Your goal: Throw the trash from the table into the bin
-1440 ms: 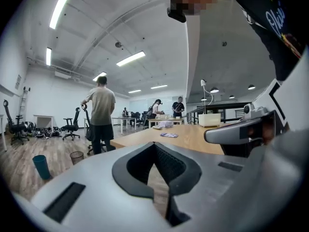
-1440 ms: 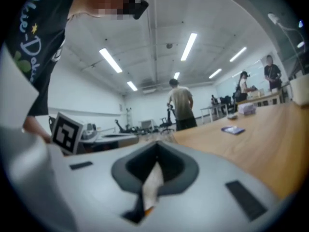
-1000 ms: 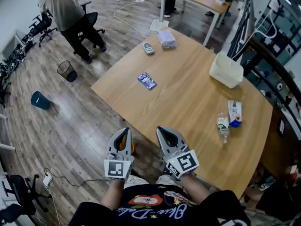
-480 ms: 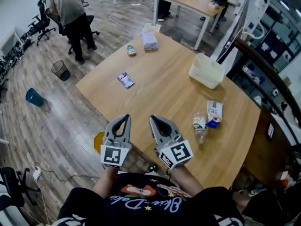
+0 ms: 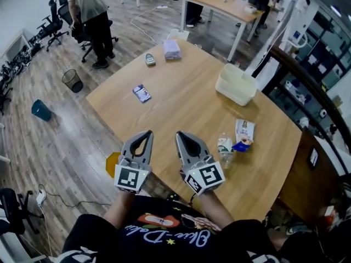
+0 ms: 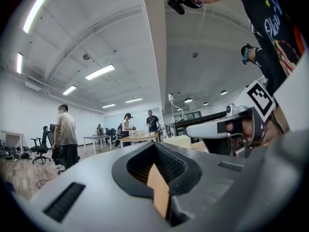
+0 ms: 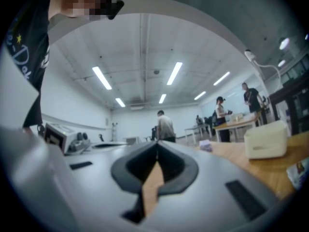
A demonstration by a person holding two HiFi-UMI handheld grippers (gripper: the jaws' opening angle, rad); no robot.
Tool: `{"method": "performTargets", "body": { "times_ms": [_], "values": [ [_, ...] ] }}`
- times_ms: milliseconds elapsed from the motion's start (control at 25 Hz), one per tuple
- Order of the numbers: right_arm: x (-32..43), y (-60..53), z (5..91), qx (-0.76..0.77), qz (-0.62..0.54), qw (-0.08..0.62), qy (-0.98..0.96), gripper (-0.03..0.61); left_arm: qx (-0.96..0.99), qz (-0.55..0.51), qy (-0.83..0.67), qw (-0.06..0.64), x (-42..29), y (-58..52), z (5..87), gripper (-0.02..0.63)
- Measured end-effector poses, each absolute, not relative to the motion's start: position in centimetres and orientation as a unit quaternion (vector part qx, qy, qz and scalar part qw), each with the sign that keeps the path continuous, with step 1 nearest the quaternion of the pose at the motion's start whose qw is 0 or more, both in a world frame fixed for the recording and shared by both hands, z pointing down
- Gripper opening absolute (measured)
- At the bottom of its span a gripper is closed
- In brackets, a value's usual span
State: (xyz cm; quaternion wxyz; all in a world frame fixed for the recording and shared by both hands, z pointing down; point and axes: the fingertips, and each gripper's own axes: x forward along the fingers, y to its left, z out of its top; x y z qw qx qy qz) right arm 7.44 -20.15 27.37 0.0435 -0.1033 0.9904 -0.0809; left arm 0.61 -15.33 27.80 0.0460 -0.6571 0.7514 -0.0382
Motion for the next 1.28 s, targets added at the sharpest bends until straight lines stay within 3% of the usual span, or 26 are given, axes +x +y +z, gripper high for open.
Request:
{"method": "performTargets", "body": {
  "times_ms": [480,760,1280],
  "values": [
    [2.8,-20.7,28.4,-0.110,-0.072,0.014,0.991,0.005,-0.664,-0.026,0.746,0.036,-4.5,-17.1,28.5,0.011],
    [-3.4,-22.3,29.6,-0.118,-0.064,-0.012,0.991,0.005,-0.688,-0.060,0.720,0.068,-9.2,-19.6,28.3,0.011],
    [-14.2,-24.7,31.9,-0.141,-0.054,-0.044,0.988,0.006,-0.714,-0.048,0.697,0.043,-18.2,-23.1,30.9,0.011]
  ]
}}
